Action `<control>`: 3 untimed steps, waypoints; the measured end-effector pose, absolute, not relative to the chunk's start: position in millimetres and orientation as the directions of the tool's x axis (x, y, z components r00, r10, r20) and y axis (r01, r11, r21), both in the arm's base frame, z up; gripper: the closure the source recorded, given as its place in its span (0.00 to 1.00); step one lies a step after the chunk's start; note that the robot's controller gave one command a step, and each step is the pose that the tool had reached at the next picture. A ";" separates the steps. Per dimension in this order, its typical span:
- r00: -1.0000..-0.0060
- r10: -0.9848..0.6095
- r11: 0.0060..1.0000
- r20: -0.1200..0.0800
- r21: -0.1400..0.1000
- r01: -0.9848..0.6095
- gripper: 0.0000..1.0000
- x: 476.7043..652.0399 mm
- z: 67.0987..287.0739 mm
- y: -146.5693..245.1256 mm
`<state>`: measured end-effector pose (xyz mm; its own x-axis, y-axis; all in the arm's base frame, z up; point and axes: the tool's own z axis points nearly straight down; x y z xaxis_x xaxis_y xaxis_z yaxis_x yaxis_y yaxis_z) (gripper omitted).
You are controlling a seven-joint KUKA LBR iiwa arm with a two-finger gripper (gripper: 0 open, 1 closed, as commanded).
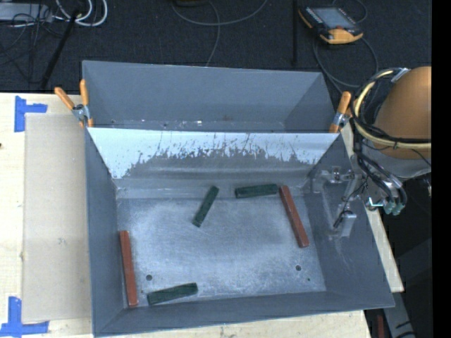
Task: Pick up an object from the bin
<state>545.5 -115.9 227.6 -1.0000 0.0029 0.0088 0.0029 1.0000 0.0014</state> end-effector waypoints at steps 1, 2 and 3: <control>-0.867 -0.498 0.867 -0.002 0.007 -0.498 0.00 572.4 68.9 -147.5; -0.536 -0.844 0.536 -0.003 -0.002 -0.844 0.00 580.7 100.5 -134.2; -0.083 -0.996 0.083 -0.013 0.003 -0.997 0.00 587.2 99.8 -130.5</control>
Offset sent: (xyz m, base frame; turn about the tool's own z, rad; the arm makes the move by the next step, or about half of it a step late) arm 0.0261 -0.0352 -0.1576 -0.5277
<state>587.2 -130.5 99.8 -0.0826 -0.9965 -0.0131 -0.9966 0.0825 0.0034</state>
